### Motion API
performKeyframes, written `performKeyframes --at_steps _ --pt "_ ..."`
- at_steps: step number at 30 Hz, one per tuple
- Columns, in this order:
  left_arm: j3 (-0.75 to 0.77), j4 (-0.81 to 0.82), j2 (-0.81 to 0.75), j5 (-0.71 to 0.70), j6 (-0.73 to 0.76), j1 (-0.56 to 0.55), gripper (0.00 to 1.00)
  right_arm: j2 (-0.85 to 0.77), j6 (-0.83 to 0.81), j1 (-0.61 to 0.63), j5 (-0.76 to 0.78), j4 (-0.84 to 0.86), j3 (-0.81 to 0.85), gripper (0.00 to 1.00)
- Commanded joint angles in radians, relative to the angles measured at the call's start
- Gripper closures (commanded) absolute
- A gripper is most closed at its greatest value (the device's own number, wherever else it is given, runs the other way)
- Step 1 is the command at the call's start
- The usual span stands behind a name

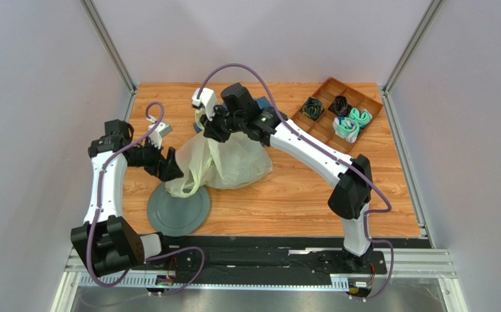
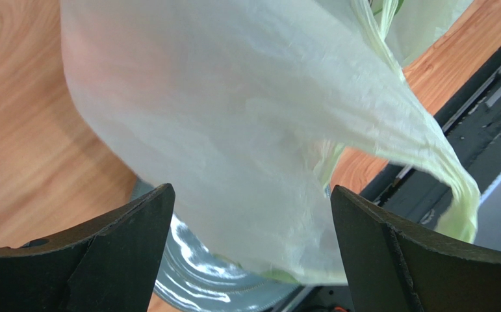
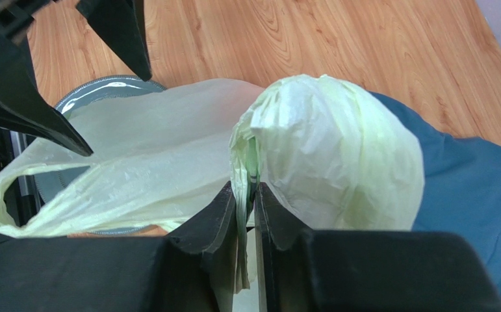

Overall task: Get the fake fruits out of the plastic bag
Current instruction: Adjust the plastic bag at the center of the board, then move the distractor to the center of the board.

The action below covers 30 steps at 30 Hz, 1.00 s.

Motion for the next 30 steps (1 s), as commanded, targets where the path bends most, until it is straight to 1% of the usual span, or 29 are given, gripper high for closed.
performKeyframes --at_steps 1,2,3,4,5,6,7,8,9,10,11,12,13,14,15,16,17,18,19,21,22,23,24,25,26,27,29,30 --pt "-0.03 0.194 0.004 -0.094 -0.07 -0.143 0.01 -0.121 0.016 -0.024 -0.086 0.011 0.0 0.81" --pt "-0.044 0.241 0.009 -0.141 -0.097 -0.199 0.01 -0.134 0.018 -0.035 -0.109 0.003 -0.012 0.76" --pt "-0.055 0.33 0.025 -0.221 -0.145 -0.22 0.01 -0.145 0.017 -0.04 -0.147 -0.02 -0.027 0.72" --pt "-0.067 0.365 0.038 -0.252 -0.159 -0.238 0.01 -0.157 0.007 -0.044 -0.16 -0.035 -0.033 0.57" --pt "-0.069 0.422 0.053 -0.289 -0.169 -0.267 0.01 -0.195 0.006 -0.056 -0.164 -0.057 -0.044 0.48" --pt "-0.067 0.445 0.094 -0.365 -0.188 -0.277 0.03 -0.217 0.007 -0.067 -0.167 -0.06 -0.059 0.39" --pt "-0.052 0.459 0.119 -0.391 -0.194 -0.28 0.08 -0.241 0.01 -0.078 -0.172 -0.064 -0.082 0.28" --pt "-0.04 0.484 0.143 -0.413 -0.212 -0.281 0.15 -0.276 0.012 -0.11 -0.184 -0.096 -0.081 0.25" --pt "-0.005 0.492 0.189 -0.457 -0.222 -0.28 0.36 -0.293 0.018 -0.133 -0.222 -0.118 -0.076 0.24" --pt "0.018 0.495 0.212 -0.476 -0.231 -0.281 0.54 -0.307 0.03 -0.154 -0.247 -0.136 -0.073 0.22" --pt "0.04 0.499 0.231 -0.482 -0.257 -0.275 0.77 -0.344 0.058 -0.212 -0.279 -0.138 -0.084 0.21" --pt "0.087 0.504 0.258 -0.479 -0.281 -0.266 1.0 -0.361 0.076 -0.242 -0.278 -0.123 -0.102 0.22" --pt "0.107 0.511 0.265 -0.465 -0.307 -0.239 1.0 -0.373 0.085 -0.268 -0.26 -0.1 -0.163 0.22" --pt "0.13 0.525 0.272 -0.449 -0.373 -0.226 1.0 -0.387 0.067 -0.312 -0.179 -0.048 -0.194 0.22" --pt "0.178 0.533 0.272 -0.438 -0.415 -0.209 1.0 -0.382 0.031 -0.328 -0.134 -0.029 -0.223 0.25" --pt "0.201 0.538 0.271 -0.438 -0.456 -0.18 1.0 -0.363 -0.011 -0.337 -0.093 -0.016 -0.251 0.35" --pt "0.219 0.547 0.259 -0.436 -0.523 -0.165 1.0 -0.335 -0.12 -0.355 -0.048 -0.009 -0.282 0.4" --pt "0.247 0.55 0.25 -0.439 -0.547 -0.153 1.0 -0.253 -0.17 -0.365 -0.031 -0.018 -0.283 0.45" --pt "0.25 0.556 0.234 -0.45 -0.562 -0.14 1.0 -0.203 -0.222 -0.372 -0.019 -0.031 -0.276 0.56" --pt "0.232 0.574 0.17 -0.494 -0.565 -0.139 1.0 -0.095 -0.319 -0.4 -0.019 -0.116 -0.192 0.67" --pt "0.22 0.579 0.145 -0.499 -0.562 -0.139 1.0 0.008 -0.345 -0.411 -0.026 -0.15 -0.155 0.74" --pt "0.207 0.584 0.101 -0.501 -0.556 -0.139 1.0 0.065 -0.365 -0.421 -0.026 -0.229 -0.103 0.77" --pt "0.188 0.578 0.082 -0.487 -0.552 -0.139 1.0 0.111 -0.413 -0.425 -0.026 -0.268 -0.013 0.78" --pt "0.18 0.568 0.066 -0.482 -0.547 -0.139 1.0 0.193 -0.437 -0.425 -0.028 -0.308 0.037 0.8" --pt "0.177 0.55 0.041 -0.481 -0.548 -0.139 1.0 0.228 -0.465 -0.425 -0.032 -0.374 0.075 0.81" --pt "0.172 0.536 0.032 -0.472 -0.545 -0.139 1.0 0.255 -0.485 -0.425 -0.028 -0.394 0.135 0.81" --pt "0.172 0.509 0.006 -0.476 -0.55 -0.139 1.0 0.349 -0.519 -0.425 0.003 -0.449 0.195 0.83" --pt "0.169 0.504 -0.005 -0.485 -0.552 -0.139 1.0 0.386 -0.528 -0.423 0.013 -0.468 0.265 0.83"
